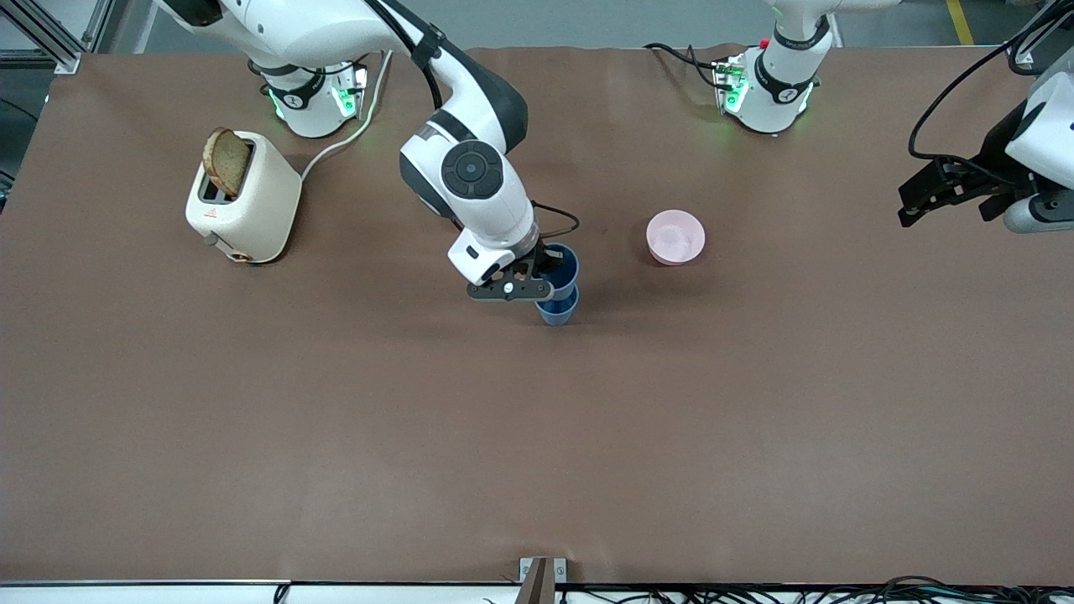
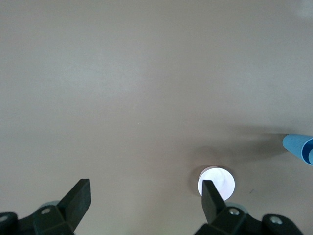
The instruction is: Stack blue cups with both arms
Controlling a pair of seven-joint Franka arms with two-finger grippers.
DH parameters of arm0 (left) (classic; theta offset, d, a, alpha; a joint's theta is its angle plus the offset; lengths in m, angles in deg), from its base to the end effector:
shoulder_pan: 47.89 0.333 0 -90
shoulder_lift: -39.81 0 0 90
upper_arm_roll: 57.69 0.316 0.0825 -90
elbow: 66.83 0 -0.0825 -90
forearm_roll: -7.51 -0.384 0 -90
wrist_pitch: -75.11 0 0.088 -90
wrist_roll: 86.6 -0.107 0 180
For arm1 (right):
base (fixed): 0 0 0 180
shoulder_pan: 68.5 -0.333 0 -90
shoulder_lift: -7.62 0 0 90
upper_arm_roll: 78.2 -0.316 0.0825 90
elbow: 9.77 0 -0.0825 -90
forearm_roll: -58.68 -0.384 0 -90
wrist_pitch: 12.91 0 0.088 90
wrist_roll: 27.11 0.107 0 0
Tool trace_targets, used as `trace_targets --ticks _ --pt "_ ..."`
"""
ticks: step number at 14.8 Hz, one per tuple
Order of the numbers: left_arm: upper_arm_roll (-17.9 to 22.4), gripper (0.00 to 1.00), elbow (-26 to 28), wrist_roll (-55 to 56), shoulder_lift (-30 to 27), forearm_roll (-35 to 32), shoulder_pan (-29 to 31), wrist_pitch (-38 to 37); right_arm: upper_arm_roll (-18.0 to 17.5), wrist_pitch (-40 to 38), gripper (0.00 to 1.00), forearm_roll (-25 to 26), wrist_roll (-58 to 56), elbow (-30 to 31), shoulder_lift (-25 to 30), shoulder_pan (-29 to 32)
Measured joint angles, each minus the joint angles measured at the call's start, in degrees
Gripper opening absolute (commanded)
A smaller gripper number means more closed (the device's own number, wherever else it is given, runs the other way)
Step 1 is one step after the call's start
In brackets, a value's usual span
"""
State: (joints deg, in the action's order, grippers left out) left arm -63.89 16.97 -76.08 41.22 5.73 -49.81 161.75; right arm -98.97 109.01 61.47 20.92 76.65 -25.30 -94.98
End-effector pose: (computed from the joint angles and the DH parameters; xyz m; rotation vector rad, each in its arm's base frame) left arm 0.5516 -0.0743 0.6565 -3.1166 -0.0688 -0.0458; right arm 0.5130 0.4888 0.3549 -2.9787 0.0761 0.0830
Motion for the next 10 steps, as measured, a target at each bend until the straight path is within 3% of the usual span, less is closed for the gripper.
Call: trace_targets --ticks 10 --pt "-0.66 1.00 0.39 -0.06 0.00 0.00 -0.19 0.00 -0.01 2.27 0.06 1.83 -0.02 0.03 -1.47 -0.11"
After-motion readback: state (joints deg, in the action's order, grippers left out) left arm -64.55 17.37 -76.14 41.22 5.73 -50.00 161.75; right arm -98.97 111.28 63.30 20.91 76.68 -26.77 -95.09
